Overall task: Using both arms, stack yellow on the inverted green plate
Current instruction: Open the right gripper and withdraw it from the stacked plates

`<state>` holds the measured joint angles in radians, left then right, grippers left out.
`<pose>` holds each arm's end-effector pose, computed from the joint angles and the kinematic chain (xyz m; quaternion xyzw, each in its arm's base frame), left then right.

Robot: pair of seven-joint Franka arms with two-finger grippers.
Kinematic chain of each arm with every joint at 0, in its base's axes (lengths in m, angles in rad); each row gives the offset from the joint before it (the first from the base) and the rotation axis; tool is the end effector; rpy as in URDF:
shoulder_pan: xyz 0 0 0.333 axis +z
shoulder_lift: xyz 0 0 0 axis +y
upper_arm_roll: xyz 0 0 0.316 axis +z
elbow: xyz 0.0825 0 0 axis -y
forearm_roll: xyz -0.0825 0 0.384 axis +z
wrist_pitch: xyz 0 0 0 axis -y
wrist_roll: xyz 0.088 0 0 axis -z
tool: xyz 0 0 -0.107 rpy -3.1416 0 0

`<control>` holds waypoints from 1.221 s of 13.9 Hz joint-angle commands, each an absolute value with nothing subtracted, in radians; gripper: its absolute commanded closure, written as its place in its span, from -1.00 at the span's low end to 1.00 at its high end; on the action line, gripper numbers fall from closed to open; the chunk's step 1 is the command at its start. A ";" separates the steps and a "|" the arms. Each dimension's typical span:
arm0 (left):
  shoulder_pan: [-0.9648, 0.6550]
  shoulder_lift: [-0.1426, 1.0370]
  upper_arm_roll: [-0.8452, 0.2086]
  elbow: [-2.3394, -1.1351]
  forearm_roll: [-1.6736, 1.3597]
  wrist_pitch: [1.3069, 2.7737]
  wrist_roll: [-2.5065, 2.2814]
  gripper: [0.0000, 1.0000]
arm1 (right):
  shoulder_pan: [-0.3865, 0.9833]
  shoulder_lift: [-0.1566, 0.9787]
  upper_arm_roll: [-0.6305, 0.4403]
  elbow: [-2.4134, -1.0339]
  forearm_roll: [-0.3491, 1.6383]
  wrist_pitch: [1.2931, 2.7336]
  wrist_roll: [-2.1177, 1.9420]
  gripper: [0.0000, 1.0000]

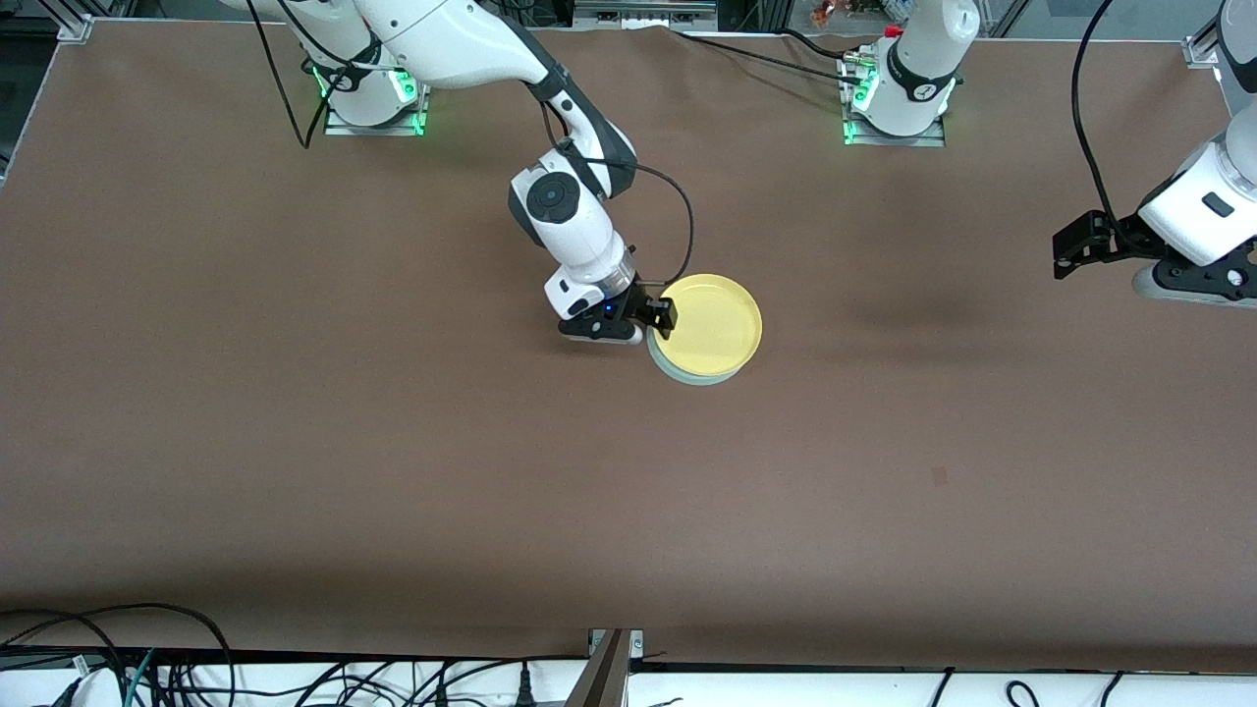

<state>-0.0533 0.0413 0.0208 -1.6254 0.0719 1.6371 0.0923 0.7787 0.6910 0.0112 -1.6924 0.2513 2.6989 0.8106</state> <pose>0.5704 -0.0115 0.5814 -0.9971 0.0652 0.0159 0.0358 0.5029 0.4941 0.2267 -0.9783 0.1153 -0.0552 0.1633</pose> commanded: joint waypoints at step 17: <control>-0.055 0.040 -0.012 -1.609 0.057 1.612 0.103 -1.00 | 0.429 0.055 -0.261 -1.612 0.152 1.640 0.272 -1.00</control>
<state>-0.0551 0.0358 -0.0124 -1.6188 0.0719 1.6077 0.0927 0.5372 0.1077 -0.3694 -1.5754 0.1990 1.6778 0.2903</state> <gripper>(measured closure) 0.000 0.000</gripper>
